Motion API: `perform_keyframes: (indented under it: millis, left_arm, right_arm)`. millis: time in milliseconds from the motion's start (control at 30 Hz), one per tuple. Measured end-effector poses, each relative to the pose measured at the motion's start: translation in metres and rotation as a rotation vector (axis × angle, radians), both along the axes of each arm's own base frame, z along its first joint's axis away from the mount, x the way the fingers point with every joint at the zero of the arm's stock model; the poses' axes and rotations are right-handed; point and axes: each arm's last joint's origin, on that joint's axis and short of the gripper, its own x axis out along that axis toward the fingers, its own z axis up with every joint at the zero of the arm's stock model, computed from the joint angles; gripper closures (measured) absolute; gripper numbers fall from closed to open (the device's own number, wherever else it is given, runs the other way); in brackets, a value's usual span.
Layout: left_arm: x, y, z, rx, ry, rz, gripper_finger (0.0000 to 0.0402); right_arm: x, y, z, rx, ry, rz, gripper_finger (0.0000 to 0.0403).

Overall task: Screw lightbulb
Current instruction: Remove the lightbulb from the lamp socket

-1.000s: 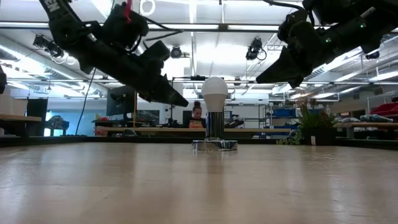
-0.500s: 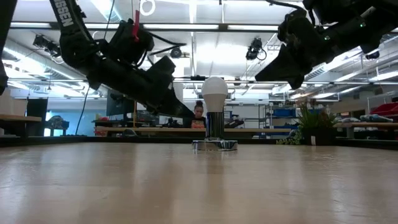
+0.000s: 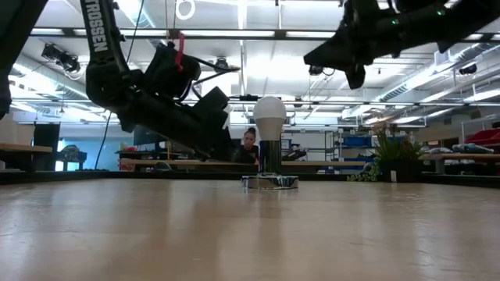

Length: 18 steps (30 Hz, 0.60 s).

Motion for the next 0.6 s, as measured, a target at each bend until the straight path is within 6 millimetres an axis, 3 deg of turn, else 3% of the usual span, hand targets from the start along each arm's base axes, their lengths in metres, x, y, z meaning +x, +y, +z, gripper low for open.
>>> perform_keyframes:
  millis: [233,600]
  left_arm:
    - [0.001,0.003,0.001,0.026,0.002,0.002,0.04]
    - [0.0,0.007,-0.001,0.029,0.028,0.021,0.04]
  right_arm:
    - [0.022,-0.006,0.023,0.01,0.176,-0.022,0.0328]
    - [0.074,-0.015,0.06,0.039,0.469,-0.026,0.0211]
